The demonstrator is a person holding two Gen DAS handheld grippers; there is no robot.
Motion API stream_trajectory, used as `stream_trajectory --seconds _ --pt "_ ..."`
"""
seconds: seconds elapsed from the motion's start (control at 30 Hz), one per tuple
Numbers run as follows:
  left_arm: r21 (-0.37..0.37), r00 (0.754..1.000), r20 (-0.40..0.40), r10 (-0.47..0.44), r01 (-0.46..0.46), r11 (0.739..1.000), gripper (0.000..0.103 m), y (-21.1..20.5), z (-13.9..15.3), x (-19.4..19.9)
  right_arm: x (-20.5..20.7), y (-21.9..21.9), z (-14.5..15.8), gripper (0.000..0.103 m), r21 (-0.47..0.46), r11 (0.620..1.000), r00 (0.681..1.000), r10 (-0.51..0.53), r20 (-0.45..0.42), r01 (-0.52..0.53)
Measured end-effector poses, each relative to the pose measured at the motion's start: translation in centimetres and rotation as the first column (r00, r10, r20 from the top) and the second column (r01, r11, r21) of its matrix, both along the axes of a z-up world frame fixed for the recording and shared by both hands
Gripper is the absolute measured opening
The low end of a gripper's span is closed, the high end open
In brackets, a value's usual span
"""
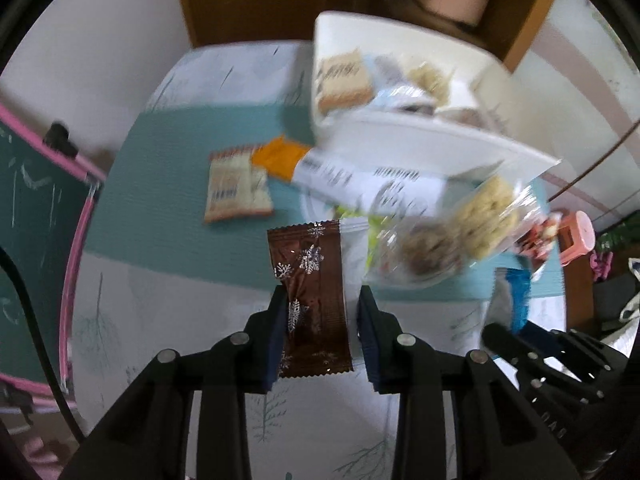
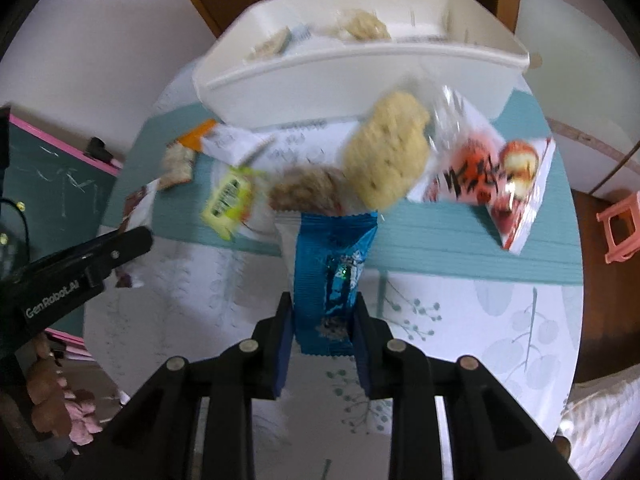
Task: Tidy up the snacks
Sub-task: 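Carry both packs over the white tray and release them inside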
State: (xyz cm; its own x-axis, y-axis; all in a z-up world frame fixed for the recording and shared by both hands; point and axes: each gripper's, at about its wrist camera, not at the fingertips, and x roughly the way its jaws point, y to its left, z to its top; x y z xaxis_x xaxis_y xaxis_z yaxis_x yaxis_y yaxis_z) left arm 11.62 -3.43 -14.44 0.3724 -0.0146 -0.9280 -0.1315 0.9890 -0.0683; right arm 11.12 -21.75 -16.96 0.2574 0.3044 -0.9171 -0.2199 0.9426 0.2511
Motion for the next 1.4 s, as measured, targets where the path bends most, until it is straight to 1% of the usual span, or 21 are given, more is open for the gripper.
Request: stream_trajectory --seconds 0.1,0.2,0.27,0.43,0.57,0.73,0.87,0.97,1.07,1.2,1.27,1.3,1.33,1.4 --pt "0.01 0.998 0.057 -0.041 0.04 0.999 0.032 -0.3 2.9 1.7 0.6 0.0 2.3 0.027 0.028 1.0 0.999 -0.006 0.04 0.005" --pt "0.022 0.992 0.103 -0.068 0.066 0.998 0.032 -0.4 5.0 3.2 1.7 0.1 4.8 0.027 0.053 0.999 0.995 -0.015 0.095 0.01" --pt "0.025 0.988 0.133 -0.081 0.078 0.997 0.032 -0.5 6.2 4.3 2.9 -0.6 6.8 0.027 0.069 0.997 0.99 -0.025 0.137 0.016" --pt "0.027 0.973 0.206 -0.104 0.101 0.995 0.032 -0.6 9.5 7.4 5.5 -0.7 11.5 0.027 0.105 0.994 0.971 -0.056 0.234 0.032" --pt "0.031 0.965 0.24 -0.111 0.106 0.994 0.032 -0.4 11.3 9.8 7.8 -0.3 14.2 0.027 0.117 0.992 0.954 -0.074 0.291 0.041" --pt "0.054 0.951 0.283 -0.129 0.119 0.991 0.032 -0.4 13.1 12.3 10.7 -0.4 16.5 0.027 0.117 0.991 0.936 -0.104 0.336 0.068" --pt "0.073 0.945 0.298 -0.137 0.121 0.99 0.032 -0.8 13.7 14.6 13.0 -0.3 18.0 0.027 0.113 0.989 0.918 -0.128 0.376 0.092" --pt "0.094 0.942 0.303 -0.144 0.12 0.988 0.032 -1.3 13.6 16.4 14.6 -0.3 18.4 0.027 0.109 0.988 0.907 -0.145 0.396 0.11" --pt "0.106 0.945 0.293 -0.147 0.121 0.987 0.032 -1.6 13.0 17.8 16.5 -0.3 18.2 0.027 0.094 0.987 0.905 -0.16 0.395 0.134" --pt "0.133 0.953 0.266 -0.147 0.115 0.984 0.033 -1.9 12.0 19.4 18.6 -0.3 17.6 0.028 0.072 0.985 0.912 -0.17 0.374 0.154" --pt "0.128 0.958 0.252 -0.14 0.11 0.986 0.036 -1.8 11.4 19.9 19.3 -0.2 17.2 0.028 0.066 0.985 0.917 -0.171 0.359 0.158" --pt "0.122 0.961 0.242 -0.135 0.108 0.987 0.048 -1.7 11.1 20.1 19.5 -0.2 17.0 0.028 0.065 0.985 0.92 -0.174 0.351 0.161" --pt "0.116 0.964 0.233 -0.13 0.105 0.988 0.068 -1.6 10.8 20.4 19.7 -0.2 16.8 0.029 0.062 0.984 0.923 -0.176 0.342 0.165" --pt "0.108 0.966 0.229 -0.12 0.098 0.989 0.087 -1.3 10.4 20.8 20.3 -0.3 16.3 0.033 0.055 0.983 0.93 -0.185 0.317 0.177"
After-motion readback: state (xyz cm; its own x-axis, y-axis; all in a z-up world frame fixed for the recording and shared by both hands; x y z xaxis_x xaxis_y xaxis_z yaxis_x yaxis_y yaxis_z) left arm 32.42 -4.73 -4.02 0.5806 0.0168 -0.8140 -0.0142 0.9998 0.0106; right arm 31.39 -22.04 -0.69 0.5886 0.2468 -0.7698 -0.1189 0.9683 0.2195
